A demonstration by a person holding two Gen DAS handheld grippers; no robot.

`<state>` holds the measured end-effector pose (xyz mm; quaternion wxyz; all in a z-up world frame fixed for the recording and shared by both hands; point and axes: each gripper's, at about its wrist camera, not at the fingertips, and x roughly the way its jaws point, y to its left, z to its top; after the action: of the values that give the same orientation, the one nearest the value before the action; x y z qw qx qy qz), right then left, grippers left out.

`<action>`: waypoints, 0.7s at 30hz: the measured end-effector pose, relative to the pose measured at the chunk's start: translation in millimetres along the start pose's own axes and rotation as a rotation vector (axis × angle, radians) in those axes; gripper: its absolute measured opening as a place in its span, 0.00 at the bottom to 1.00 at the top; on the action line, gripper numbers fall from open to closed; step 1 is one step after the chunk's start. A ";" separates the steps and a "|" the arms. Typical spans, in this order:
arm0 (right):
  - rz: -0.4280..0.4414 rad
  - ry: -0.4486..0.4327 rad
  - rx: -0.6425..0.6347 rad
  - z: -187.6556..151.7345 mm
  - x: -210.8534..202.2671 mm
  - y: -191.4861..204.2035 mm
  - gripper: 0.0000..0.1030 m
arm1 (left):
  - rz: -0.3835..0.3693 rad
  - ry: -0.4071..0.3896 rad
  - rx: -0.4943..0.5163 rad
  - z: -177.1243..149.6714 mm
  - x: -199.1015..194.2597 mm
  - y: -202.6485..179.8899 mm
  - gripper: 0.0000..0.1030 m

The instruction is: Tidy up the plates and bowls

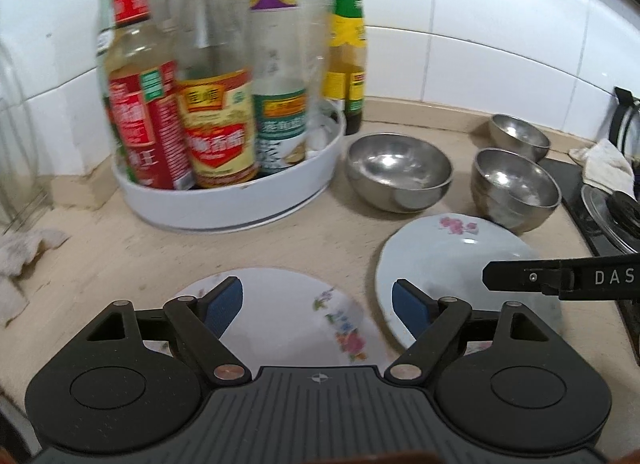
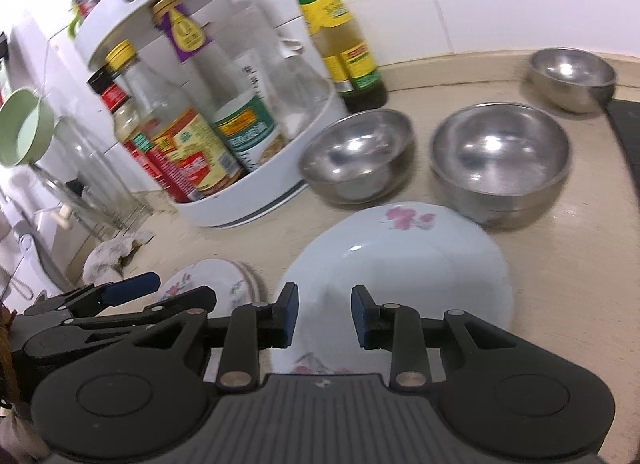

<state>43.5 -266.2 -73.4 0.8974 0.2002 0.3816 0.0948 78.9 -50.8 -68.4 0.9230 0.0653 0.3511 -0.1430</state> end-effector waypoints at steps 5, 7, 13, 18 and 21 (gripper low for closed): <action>-0.044 -0.012 0.058 -1.5 -8.2 -20.0 0.29 | -0.037 0.005 0.044 7.8 10.4 -16.2 0.84; -0.060 -0.019 0.082 -2.5 -12.7 -28.5 0.29 | -0.052 0.009 0.063 10.5 14.9 -22.1 0.85; -0.109 -0.047 0.142 -3.9 -25.0 -49.3 0.30 | -0.098 0.026 0.112 17.8 32.7 -40.0 0.85; -0.144 -0.062 0.187 -5.0 -31.1 -62.4 0.30 | -0.129 0.040 0.142 23.5 44.6 -50.8 0.85; -0.162 -0.067 0.206 -5.8 -32.2 -68.2 0.32 | -0.146 0.047 0.158 27.5 51.3 -55.3 0.86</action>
<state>18.3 -336.5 -85.6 0.8890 0.2631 0.3741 -0.0244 115.6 -120.7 -83.2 0.8936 0.1154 0.3642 -0.2356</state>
